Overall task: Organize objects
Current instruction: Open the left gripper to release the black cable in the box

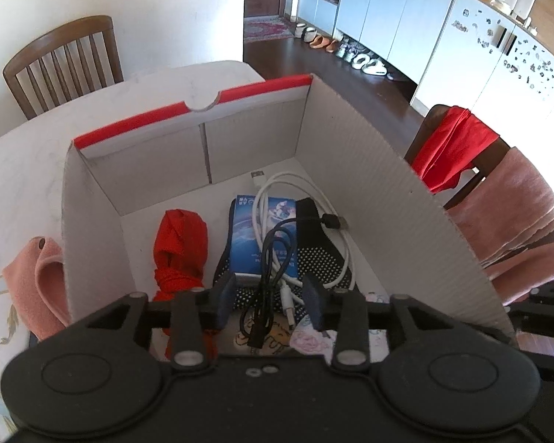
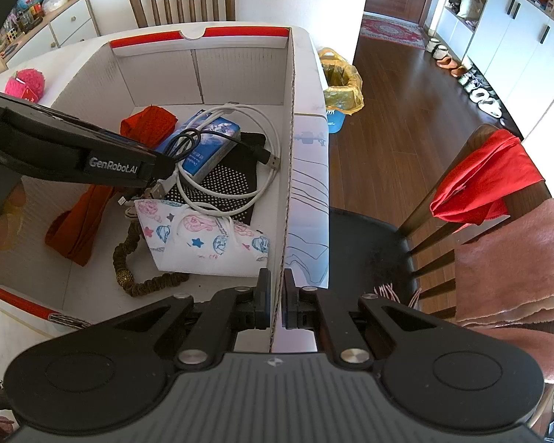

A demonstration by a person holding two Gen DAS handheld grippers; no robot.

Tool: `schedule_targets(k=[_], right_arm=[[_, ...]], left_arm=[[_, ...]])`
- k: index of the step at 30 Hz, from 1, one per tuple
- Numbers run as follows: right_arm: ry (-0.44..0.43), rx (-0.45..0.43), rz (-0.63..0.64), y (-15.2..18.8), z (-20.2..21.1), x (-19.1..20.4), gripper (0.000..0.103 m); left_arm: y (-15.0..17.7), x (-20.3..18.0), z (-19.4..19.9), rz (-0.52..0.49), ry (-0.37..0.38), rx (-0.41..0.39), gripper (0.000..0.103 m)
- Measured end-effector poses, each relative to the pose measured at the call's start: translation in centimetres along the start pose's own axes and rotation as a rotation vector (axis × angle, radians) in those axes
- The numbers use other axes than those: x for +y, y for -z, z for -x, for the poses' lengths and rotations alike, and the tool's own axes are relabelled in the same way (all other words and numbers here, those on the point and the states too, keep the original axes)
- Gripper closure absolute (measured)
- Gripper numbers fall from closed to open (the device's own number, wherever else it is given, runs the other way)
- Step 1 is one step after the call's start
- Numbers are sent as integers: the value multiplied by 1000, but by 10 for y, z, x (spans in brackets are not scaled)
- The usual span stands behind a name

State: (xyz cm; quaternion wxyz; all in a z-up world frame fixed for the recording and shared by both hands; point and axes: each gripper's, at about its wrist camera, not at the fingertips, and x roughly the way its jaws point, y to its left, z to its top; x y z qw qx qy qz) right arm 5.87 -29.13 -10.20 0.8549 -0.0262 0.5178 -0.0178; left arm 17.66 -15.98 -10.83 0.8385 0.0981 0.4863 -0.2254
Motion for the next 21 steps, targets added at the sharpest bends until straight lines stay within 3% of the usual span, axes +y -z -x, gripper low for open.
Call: schedule_targets(k=[13, 19, 21], right_arm=[[-1, 0, -2, 0, 1, 0, 98], [-1, 0, 0, 0, 1, 0, 98], [-1, 1, -1, -1, 1, 0, 98]], left_arm=[[2, 7, 32, 29, 16, -67, 48], [3, 15, 53, 39, 16, -110, 38], [4, 18, 59, 46, 17, -121, 30]])
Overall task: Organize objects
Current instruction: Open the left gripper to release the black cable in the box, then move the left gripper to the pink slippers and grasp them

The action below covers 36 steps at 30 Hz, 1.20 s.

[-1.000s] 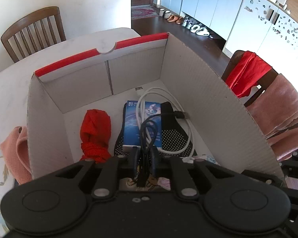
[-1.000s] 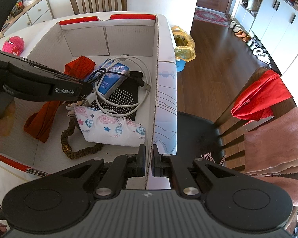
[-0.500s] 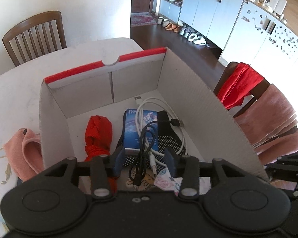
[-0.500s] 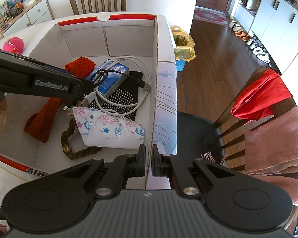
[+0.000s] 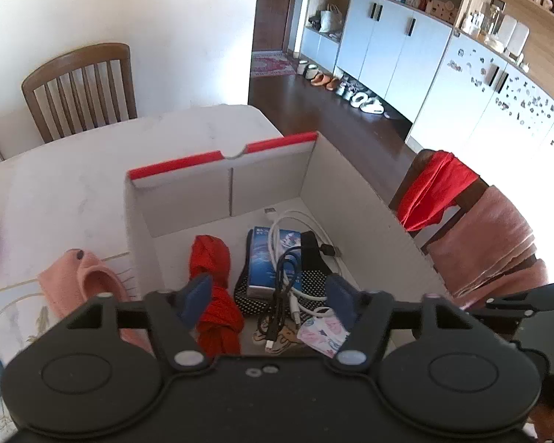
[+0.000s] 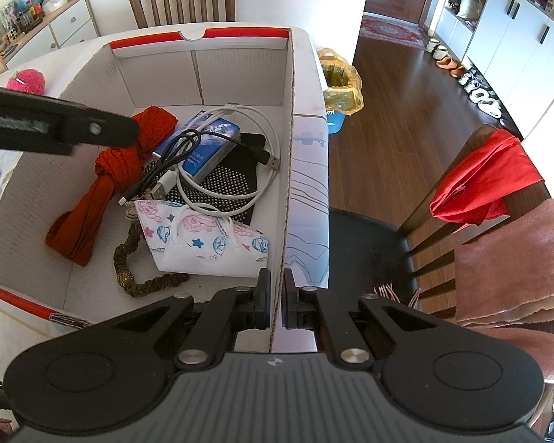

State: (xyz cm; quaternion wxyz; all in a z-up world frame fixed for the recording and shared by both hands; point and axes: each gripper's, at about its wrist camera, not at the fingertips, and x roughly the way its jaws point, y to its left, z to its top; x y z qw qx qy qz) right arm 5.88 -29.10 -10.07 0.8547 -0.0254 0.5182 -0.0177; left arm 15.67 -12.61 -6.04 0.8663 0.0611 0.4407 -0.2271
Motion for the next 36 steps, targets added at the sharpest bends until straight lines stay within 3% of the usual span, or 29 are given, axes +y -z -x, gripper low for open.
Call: schedule_targets(k=[9, 14, 30, 36], right_arm=[[1, 2, -5, 0, 1, -2, 98], [1, 2, -5, 0, 1, -2, 98], [3, 7, -6, 1, 2, -4, 98], [7, 12, -6, 0, 2, -4, 98]], left_arm=[[3, 23, 28, 27, -33, -60, 18], [4, 35, 37, 50, -79, -88, 2], [8, 85, 44, 121, -230, -108, 2], [15, 113, 26, 164, -300, -77, 2]])
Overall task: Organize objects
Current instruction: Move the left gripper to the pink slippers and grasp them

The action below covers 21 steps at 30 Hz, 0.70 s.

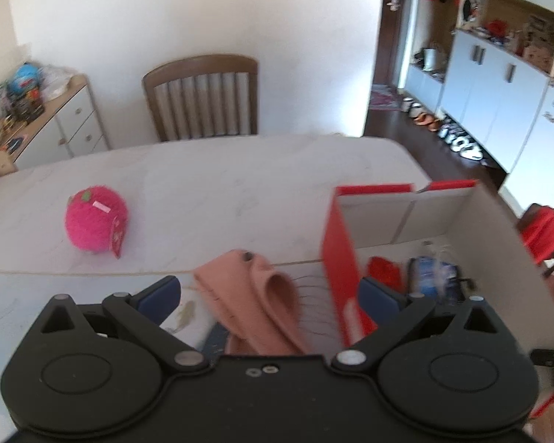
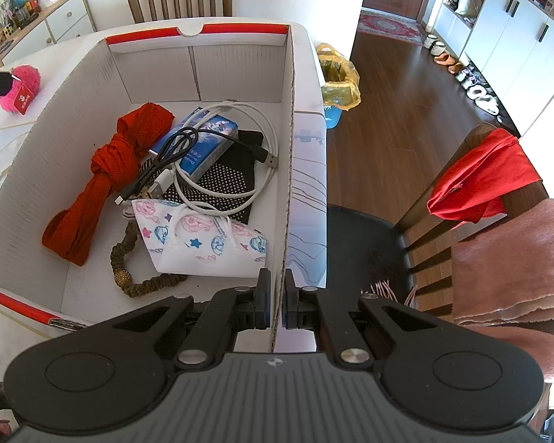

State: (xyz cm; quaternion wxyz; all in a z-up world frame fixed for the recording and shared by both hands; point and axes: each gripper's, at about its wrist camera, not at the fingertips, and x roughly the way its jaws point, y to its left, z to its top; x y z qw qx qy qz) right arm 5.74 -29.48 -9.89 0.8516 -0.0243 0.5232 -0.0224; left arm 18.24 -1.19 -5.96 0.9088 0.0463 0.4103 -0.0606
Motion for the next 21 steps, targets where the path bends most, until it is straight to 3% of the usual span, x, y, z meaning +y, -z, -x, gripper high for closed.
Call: schedule_targets(k=[7, 10, 21], right_arm=[[5, 7, 2, 0, -1, 0, 98], [8, 12, 4, -1, -2, 1, 98], [18, 36, 6, 0, -7, 3, 98]], left_arm=[[13, 20, -44, 57, -40, 106, 2], [15, 28, -62, 112, -20, 150, 2], [28, 31, -107, 161, -6, 217, 2]])
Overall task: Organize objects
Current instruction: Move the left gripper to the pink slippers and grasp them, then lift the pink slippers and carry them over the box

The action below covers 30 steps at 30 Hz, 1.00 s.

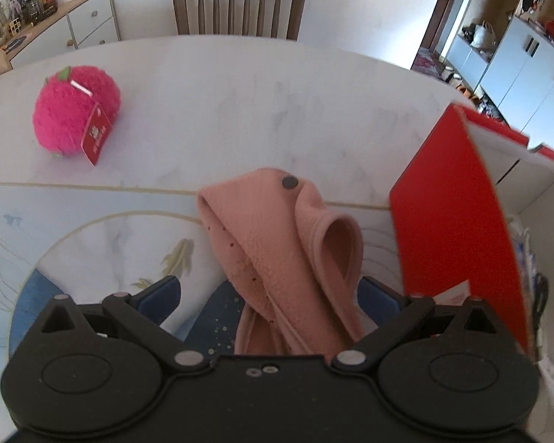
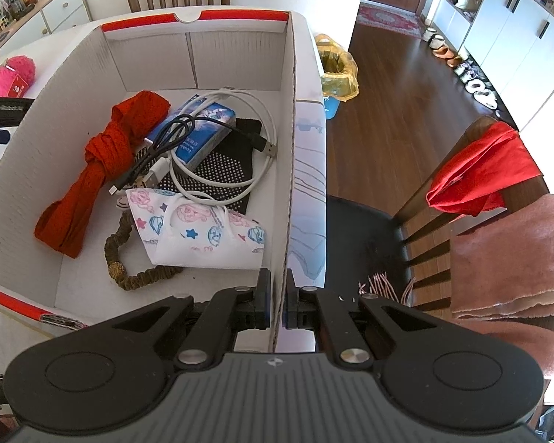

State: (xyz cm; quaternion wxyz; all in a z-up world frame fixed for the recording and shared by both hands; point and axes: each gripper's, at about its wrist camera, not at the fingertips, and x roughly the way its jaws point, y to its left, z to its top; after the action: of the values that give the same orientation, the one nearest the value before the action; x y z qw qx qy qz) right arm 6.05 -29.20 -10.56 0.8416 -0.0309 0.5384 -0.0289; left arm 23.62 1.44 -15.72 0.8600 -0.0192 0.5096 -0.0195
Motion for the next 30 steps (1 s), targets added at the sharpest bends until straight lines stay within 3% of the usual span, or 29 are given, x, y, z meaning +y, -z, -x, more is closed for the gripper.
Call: schedule_targets(k=[3, 9, 14, 19, 30], right_arm=[[2, 2, -3, 1, 0, 0, 98], [5, 1, -3, 0, -1, 1, 98], [5, 2, -3, 0, -1, 1, 98], [4, 1, -3, 0, -1, 1, 98], [4, -10, -2, 0, 0, 1, 98]], left_arm=[[4, -1, -4, -18, -22, -5, 4], [11, 0, -4, -10, -5, -11, 19], [15, -6, 1, -32, 58, -28, 57], [17, -9, 6, -43, 70, -34, 77], [18, -11, 44, -57, 76, -59, 83]])
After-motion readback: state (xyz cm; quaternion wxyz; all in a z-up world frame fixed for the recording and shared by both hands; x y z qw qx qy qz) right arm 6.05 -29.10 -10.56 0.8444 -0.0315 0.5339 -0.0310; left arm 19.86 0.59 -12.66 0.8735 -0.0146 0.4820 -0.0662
